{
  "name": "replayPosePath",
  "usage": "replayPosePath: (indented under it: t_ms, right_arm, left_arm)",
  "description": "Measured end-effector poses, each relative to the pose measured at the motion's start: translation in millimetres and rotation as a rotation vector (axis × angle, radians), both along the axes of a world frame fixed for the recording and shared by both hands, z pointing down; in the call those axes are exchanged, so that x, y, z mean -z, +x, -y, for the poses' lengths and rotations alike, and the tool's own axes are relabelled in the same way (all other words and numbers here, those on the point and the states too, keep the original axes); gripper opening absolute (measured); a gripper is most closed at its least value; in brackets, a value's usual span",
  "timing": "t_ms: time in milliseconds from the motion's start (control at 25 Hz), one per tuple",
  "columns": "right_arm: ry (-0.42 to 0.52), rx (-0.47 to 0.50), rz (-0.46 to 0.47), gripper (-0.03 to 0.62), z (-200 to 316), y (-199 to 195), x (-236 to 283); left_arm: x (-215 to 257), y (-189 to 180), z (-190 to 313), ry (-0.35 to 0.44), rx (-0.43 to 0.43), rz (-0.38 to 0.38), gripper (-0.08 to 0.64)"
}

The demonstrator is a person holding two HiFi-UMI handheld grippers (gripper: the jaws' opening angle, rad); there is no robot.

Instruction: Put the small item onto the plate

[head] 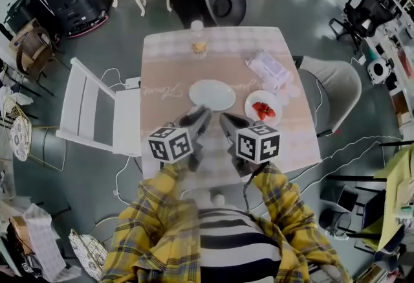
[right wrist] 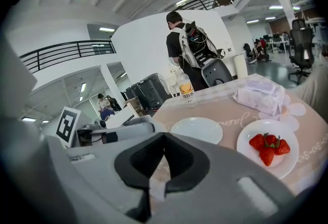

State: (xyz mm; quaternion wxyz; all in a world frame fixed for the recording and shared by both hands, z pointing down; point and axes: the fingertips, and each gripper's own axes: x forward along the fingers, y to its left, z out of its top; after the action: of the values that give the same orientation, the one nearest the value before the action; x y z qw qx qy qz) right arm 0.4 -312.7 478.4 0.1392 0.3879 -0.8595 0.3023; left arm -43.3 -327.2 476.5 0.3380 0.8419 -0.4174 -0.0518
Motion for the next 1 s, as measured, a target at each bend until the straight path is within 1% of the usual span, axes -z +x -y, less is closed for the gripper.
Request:
replayPosePath:
  t_ms: [320, 600, 800, 1000]
  right_arm:
    - [-0.046, -0.036, -0.048, 0.002, 47, -1, -29]
    - [-0.071, -0.064, -0.082, 0.002, 75, 5, -47]
    - [-0.075, -0.073, -0.092, 0.002, 86, 8, -53]
    - [-0.066, -0.074, -0.105, 0.002, 93, 6, -55]
  left_arm:
    - [-29, 3, 38, -0.069, -0.008, -0.021, 0.092]
    - [-43, 8, 65, -0.146, -0.008, -0.084, 0.092]
    - [-50, 14, 80, -0.174, -0.020, -0.075, 0.092]
    - [-56, 22, 93, -0.204, -0.052, -0.036, 0.092]
